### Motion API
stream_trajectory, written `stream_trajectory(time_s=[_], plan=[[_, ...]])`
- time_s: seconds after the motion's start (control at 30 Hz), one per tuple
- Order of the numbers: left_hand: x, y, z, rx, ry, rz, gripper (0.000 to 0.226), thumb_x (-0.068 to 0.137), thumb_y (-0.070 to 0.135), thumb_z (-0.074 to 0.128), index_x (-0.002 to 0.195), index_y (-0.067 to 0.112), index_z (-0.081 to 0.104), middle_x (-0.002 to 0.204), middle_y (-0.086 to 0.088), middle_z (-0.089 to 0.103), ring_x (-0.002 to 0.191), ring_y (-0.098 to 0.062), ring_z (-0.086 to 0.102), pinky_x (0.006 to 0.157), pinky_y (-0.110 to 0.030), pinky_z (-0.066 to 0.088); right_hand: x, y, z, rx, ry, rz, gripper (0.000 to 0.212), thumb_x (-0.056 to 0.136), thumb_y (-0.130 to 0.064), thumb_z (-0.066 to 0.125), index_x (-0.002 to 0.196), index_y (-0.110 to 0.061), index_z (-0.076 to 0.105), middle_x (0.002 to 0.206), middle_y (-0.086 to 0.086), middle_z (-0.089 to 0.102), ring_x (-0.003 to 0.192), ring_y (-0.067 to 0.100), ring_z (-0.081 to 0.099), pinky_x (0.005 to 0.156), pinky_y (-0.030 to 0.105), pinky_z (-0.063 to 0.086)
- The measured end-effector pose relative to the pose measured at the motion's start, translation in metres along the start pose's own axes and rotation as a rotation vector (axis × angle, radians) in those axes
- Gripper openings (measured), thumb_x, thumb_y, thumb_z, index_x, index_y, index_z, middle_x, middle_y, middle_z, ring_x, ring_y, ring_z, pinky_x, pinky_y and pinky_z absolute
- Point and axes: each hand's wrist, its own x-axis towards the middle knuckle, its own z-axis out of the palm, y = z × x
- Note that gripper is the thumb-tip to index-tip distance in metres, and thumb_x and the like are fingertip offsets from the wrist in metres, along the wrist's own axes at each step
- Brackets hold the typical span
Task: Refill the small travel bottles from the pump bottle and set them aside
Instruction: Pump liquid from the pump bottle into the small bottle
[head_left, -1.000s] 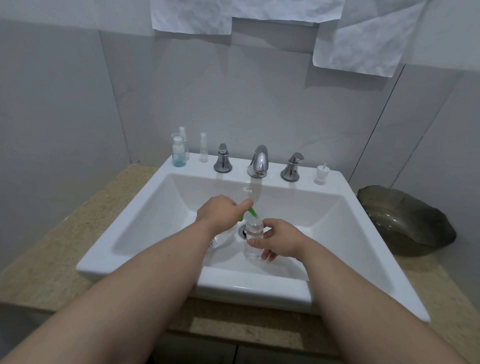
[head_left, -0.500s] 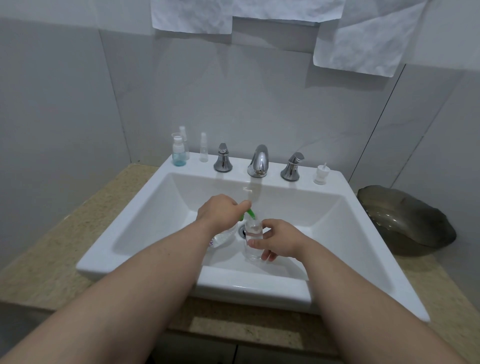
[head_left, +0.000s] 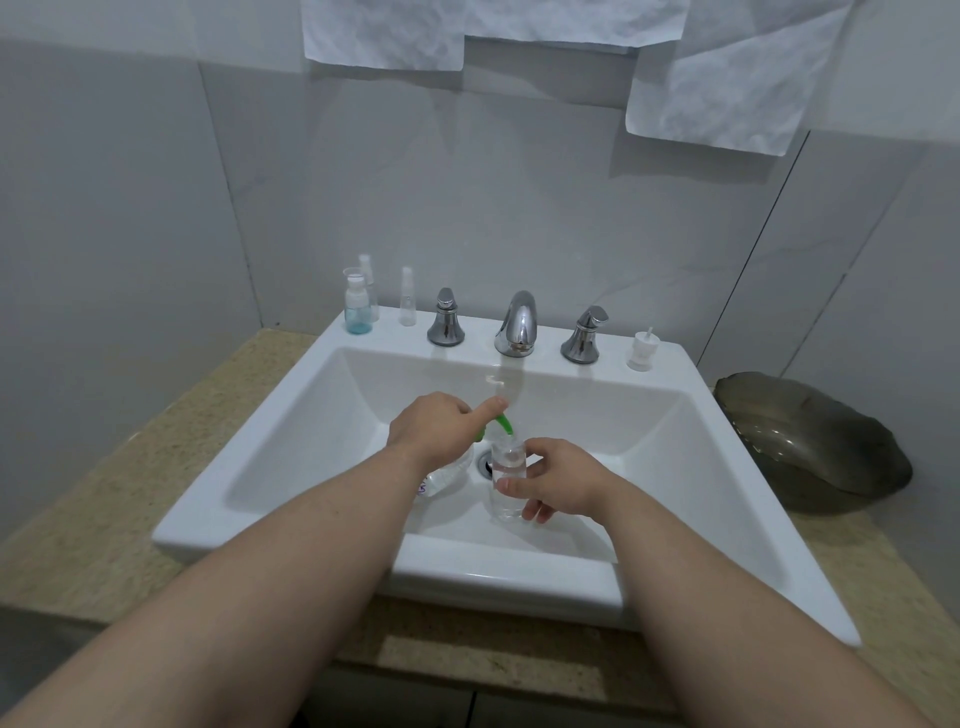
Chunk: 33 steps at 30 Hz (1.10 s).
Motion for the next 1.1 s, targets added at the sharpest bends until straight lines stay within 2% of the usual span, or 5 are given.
stream_trajectory(time_s=[0.13, 0.3, 0.73, 0.9, 1.1], plan=[[0.0012, -0.0008, 0.0006, -0.012, -0.001, -0.005, 0.072, 0.086, 0.086, 0.042, 0.067, 0.023, 0.071, 0.061, 0.011, 0.063, 0.071, -0.017, 0.062, 0.069, -0.033, 0.045, 0.0010, 0.0009, -0.0002, -0.002, 0.003, 0.001, 0.034, 0.089, -0.026, 0.081, 0.116, -0.016, 0.062, 0.096, 0.009, 0.077, 0.070, 0.023, 0.074, 0.062, 0.028, 0.059], [0.0026, -0.0006, 0.0020, 0.013, 0.003, 0.001, 0.070, 0.087, 0.083, 0.042, 0.069, 0.023, 0.072, 0.076, 0.008, 0.073, 0.080, -0.017, 0.066, 0.079, -0.035, 0.051, 0.0012, 0.0009, 0.0001, 0.010, 0.006, -0.005, 0.034, 0.089, -0.025, 0.081, 0.116, -0.017, 0.063, 0.098, 0.008, 0.077, 0.070, 0.022, 0.074, 0.060, 0.028, 0.058], [0.0027, 0.0055, 0.0024, 0.003, 0.009, -0.031, 0.058, 0.090, 0.068, 0.048, 0.063, 0.022, 0.069, 0.059, 0.009, 0.061, 0.067, -0.016, 0.060, 0.063, -0.031, 0.040, 0.0026, 0.0026, 0.0006, 0.006, 0.004, -0.006, 0.035, 0.089, -0.025, 0.082, 0.117, -0.015, 0.063, 0.097, 0.009, 0.077, 0.071, 0.024, 0.074, 0.060, 0.029, 0.057], [0.0036, 0.0051, 0.0030, 0.011, 0.009, -0.051, 0.056, 0.091, 0.064, 0.049, 0.059, 0.021, 0.066, 0.056, 0.008, 0.059, 0.065, -0.016, 0.058, 0.062, -0.030, 0.039, 0.0039, 0.0047, 0.0014, 0.006, -0.010, 0.004, 0.034, 0.089, -0.024, 0.082, 0.114, -0.014, 0.062, 0.094, 0.006, 0.075, 0.070, 0.024, 0.074, 0.061, 0.031, 0.058], [0.0035, 0.0063, 0.0023, 0.022, 0.001, -0.045, 0.057, 0.090, 0.063, 0.049, 0.066, 0.015, 0.069, 0.059, 0.005, 0.059, 0.066, -0.019, 0.058, 0.061, -0.030, 0.040, 0.0055, 0.0060, 0.0011, 0.008, -0.012, 0.013, 0.034, 0.088, -0.026, 0.082, 0.114, -0.018, 0.062, 0.093, 0.006, 0.076, 0.072, 0.026, 0.075, 0.061, 0.030, 0.057]])
